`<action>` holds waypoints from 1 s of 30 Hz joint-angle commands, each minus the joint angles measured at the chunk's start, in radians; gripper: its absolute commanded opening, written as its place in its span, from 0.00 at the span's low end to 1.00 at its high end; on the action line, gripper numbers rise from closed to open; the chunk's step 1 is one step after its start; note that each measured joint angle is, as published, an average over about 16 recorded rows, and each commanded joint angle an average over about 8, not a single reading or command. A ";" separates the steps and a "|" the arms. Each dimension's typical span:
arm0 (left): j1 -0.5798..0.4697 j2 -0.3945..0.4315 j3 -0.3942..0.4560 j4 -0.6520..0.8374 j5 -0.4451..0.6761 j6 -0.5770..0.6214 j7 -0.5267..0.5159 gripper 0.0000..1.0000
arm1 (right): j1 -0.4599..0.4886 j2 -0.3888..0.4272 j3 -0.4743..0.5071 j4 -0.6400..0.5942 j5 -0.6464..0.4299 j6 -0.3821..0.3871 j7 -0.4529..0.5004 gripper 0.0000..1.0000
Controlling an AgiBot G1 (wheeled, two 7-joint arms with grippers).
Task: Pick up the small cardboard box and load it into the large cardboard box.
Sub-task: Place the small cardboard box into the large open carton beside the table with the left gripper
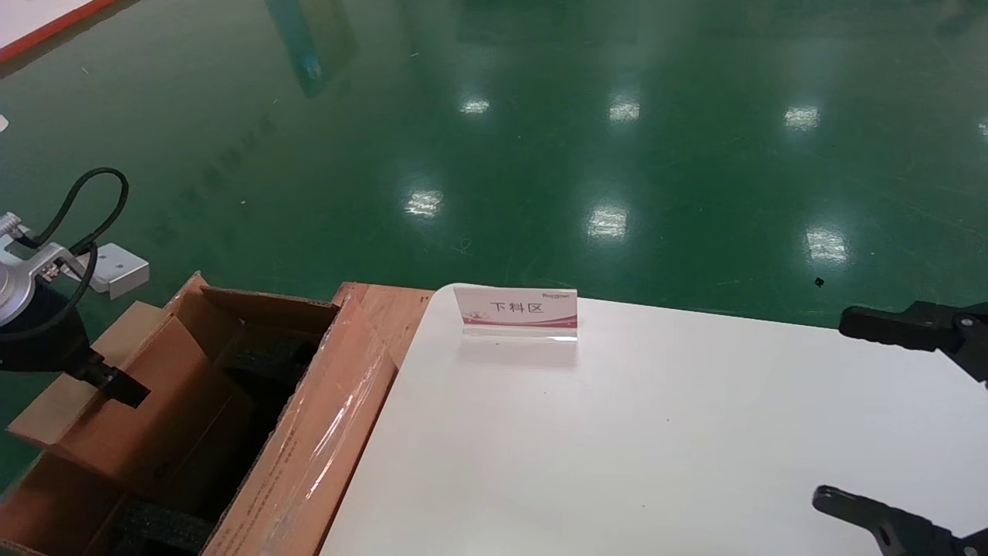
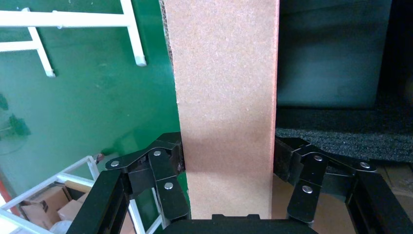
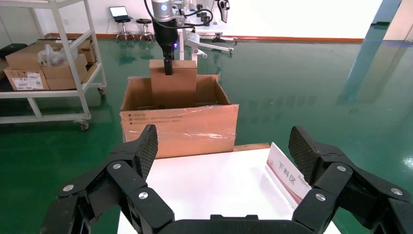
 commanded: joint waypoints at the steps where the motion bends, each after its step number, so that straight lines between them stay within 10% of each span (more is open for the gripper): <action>1: 0.009 0.000 0.001 0.006 -0.001 -0.007 -0.002 0.00 | 0.000 0.000 0.000 0.000 0.000 0.000 0.000 1.00; 25: 0.114 0.009 0.012 0.082 -0.028 -0.054 -0.007 0.02 | 0.000 0.001 -0.001 0.000 0.001 0.001 -0.001 1.00; 30: 0.126 0.016 0.012 0.095 -0.037 -0.054 -0.007 0.58 | 0.000 0.001 -0.001 0.000 0.001 0.001 -0.001 1.00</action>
